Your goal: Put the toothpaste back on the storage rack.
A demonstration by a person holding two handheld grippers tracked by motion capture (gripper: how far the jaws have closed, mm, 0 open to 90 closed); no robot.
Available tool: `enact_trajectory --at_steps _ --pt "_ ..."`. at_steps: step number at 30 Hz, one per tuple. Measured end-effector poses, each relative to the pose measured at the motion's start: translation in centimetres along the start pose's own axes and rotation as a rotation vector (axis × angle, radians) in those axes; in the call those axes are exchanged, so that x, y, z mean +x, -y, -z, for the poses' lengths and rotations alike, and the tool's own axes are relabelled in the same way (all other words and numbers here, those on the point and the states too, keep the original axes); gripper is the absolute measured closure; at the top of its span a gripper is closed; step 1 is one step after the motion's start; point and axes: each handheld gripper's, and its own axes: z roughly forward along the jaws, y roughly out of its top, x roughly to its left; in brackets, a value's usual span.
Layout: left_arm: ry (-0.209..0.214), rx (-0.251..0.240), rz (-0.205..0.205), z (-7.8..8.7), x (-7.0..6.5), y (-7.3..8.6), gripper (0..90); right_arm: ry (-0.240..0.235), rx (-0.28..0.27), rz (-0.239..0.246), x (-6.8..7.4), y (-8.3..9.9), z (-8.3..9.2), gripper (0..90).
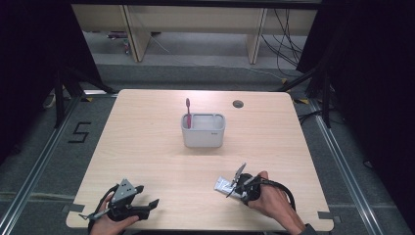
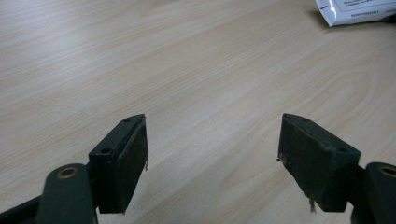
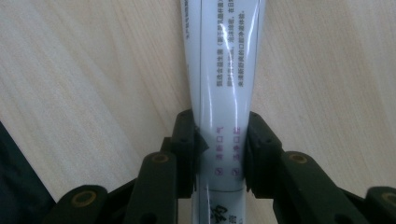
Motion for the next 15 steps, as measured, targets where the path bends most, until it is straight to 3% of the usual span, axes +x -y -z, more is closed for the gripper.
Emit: enact_trajectory --at_steps 1,6,7,8,11,13,15 --pt "0.002 -0.001 0.000 0.0 0.0 0.0 23.8 0.001 -0.016 0.026 -0.2 0.0 -0.1 69.9" --pt "0.001 -0.002 0.005 0.0 0.0 0.0 23.8 -0.025 -0.015 0.009 -0.3 0.1 0.2 70.9" --pt "0.000 -0.005 0.010 0.0 0.0 0.0 23.9 -0.025 -0.026 -0.008 -0.2 0.2 0.3 71.1" --pt "-0.001 0.019 -0.015 0.1 0.2 -0.1 23.8 -0.027 -0.039 0.004 -0.3 0.2 0.4 71.3" --pt "0.003 0.006 -0.002 0.0 0.1 0.0 23.9 -0.030 -0.060 0.018 -0.3 0.4 0.9 71.7" --pt "0.002 -0.005 0.010 0.0 0.0 -0.1 23.9 -0.033 -0.086 0.003 -0.4 0.6 1.3 71.9" --pt "0.003 0.017 -0.015 0.1 0.2 -0.1 23.8 -0.030 -0.135 -0.002 -0.6 0.8 1.7 72.1"
